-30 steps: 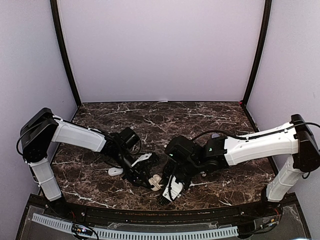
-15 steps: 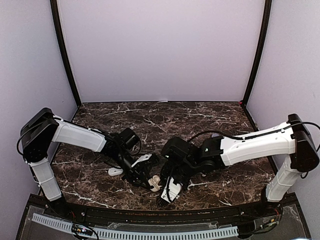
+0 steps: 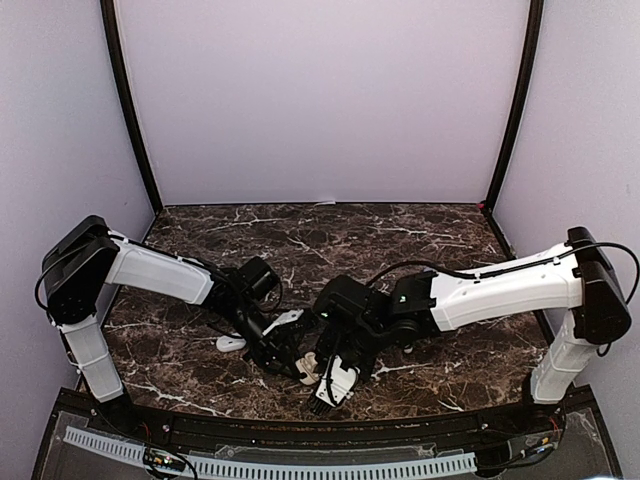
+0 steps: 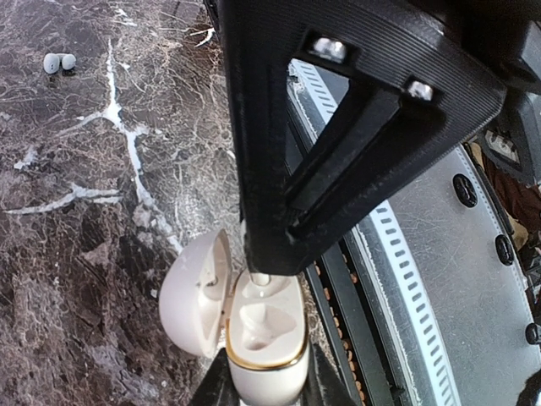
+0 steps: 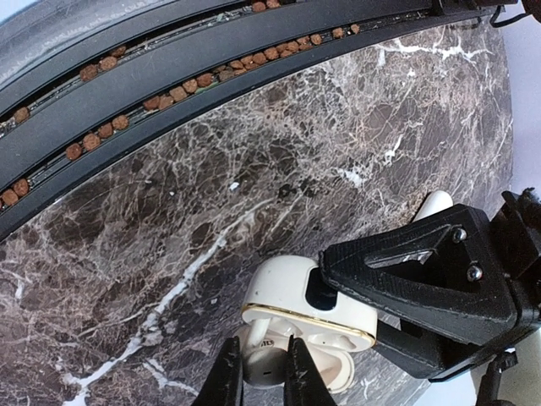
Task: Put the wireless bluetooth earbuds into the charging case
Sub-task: Insert the right earbud into the right side groove of the charging case.
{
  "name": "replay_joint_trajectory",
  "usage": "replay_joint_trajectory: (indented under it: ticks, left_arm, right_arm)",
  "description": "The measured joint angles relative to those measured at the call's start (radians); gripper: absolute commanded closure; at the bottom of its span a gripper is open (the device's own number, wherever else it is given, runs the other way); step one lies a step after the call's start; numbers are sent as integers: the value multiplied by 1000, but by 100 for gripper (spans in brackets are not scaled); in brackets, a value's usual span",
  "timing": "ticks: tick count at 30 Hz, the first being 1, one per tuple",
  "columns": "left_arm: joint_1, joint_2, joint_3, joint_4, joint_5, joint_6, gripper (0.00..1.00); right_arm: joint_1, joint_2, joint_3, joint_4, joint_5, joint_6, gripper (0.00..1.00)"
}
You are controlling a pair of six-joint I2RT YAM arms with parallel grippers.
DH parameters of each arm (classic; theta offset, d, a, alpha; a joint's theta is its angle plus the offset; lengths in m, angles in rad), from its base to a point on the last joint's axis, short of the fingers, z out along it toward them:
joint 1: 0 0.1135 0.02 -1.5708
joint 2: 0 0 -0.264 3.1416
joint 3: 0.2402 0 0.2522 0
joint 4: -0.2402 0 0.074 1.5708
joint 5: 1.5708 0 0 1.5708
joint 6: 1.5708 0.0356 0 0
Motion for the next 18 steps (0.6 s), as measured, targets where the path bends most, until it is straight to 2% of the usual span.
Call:
replay_joint_trajectory:
  ticks: [14, 18]
  left_arm:
    - [0, -5, -17, 26, 9, -4, 84]
    - [0, -10, -20, 26, 9, -5, 84]
  right_arm:
    - [1, 28, 23, -6, -27, 70, 100]
    - [0, 28, 23, -5, -31, 82, 96]
